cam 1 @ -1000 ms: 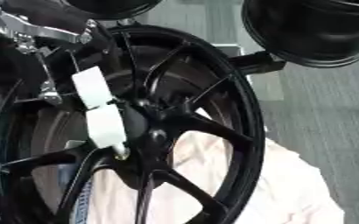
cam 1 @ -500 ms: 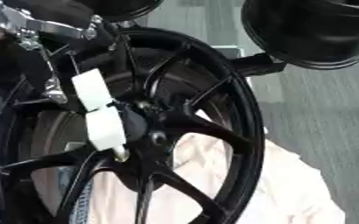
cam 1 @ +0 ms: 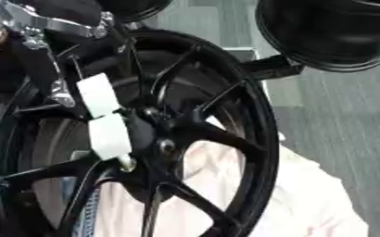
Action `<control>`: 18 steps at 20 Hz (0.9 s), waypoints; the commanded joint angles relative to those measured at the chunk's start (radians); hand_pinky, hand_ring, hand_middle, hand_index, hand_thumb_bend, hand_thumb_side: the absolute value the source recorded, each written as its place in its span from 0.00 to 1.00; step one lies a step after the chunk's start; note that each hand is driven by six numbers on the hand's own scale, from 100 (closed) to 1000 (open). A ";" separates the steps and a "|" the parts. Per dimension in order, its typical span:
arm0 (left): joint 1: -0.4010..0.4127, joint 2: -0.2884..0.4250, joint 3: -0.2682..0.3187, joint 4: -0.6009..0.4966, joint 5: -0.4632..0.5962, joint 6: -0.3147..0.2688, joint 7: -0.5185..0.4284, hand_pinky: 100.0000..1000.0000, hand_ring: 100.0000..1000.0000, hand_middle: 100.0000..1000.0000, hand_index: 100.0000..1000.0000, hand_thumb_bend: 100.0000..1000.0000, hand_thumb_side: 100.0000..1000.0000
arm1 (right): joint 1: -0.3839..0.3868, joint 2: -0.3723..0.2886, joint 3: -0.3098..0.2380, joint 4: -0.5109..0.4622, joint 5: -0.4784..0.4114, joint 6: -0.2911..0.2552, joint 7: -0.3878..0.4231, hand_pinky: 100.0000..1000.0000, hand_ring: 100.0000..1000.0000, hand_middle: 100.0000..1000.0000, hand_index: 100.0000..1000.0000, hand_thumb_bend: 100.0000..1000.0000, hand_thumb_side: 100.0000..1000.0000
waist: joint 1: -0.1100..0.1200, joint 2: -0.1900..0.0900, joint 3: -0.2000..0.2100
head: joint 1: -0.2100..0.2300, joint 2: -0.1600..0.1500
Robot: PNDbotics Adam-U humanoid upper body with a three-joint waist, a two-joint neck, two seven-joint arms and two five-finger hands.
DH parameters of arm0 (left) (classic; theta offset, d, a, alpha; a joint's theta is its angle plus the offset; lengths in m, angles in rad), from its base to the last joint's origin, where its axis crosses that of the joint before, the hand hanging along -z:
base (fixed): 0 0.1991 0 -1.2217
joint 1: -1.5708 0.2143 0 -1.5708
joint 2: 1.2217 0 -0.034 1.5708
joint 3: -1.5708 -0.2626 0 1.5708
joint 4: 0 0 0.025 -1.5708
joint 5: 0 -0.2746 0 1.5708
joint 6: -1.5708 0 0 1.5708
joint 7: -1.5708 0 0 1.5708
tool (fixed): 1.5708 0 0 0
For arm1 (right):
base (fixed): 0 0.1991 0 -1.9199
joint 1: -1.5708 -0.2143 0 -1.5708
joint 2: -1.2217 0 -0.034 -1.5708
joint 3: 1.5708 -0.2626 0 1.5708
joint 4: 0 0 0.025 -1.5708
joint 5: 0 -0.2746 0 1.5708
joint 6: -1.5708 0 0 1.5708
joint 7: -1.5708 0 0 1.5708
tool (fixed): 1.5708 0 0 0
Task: Pull the pin out of the wheel hub.
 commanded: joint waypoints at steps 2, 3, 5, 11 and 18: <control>-0.024 0.008 0.006 0.003 0.010 -0.062 -0.053 0.76 0.56 0.43 0.50 0.58 0.00 | -0.005 -0.010 -0.008 -0.012 -0.006 -0.005 -0.001 0.40 0.57 0.51 0.71 0.00 0.43 | 0.002 -0.016 -0.001 | 0.002 -0.017; -0.025 0.006 0.006 0.004 0.008 -0.065 -0.053 0.75 0.54 0.40 0.47 0.58 0.00 | -0.005 -0.010 -0.008 -0.012 -0.006 -0.005 -0.001 0.40 0.57 0.51 0.71 0.00 0.43 | 0.002 -0.016 -0.001 | 0.002 -0.017; -0.027 0.004 0.011 0.005 0.006 -0.071 -0.053 0.73 0.49 0.34 0.42 0.57 0.00 | -0.004 -0.009 -0.009 -0.012 -0.006 -0.005 -0.002 0.40 0.57 0.51 0.71 0.00 0.43 | 0.002 -0.015 -0.002 | 0.002 -0.017; -0.033 0.001 0.036 0.001 0.013 -0.067 -0.053 0.69 0.43 0.22 0.35 0.53 0.00 | -0.003 -0.006 -0.010 -0.012 -0.007 -0.005 -0.002 0.40 0.57 0.51 0.71 0.00 0.43 | -0.001 -0.016 0.000 | 0.003 -0.015; -0.040 0.011 0.089 -0.032 0.031 -0.044 -0.053 0.68 0.40 0.15 0.26 0.52 0.02 | 0.002 -0.006 -0.013 -0.012 -0.007 -0.004 -0.004 0.40 0.57 0.51 0.71 0.00 0.42 | -0.004 -0.022 0.006 | 0.001 -0.013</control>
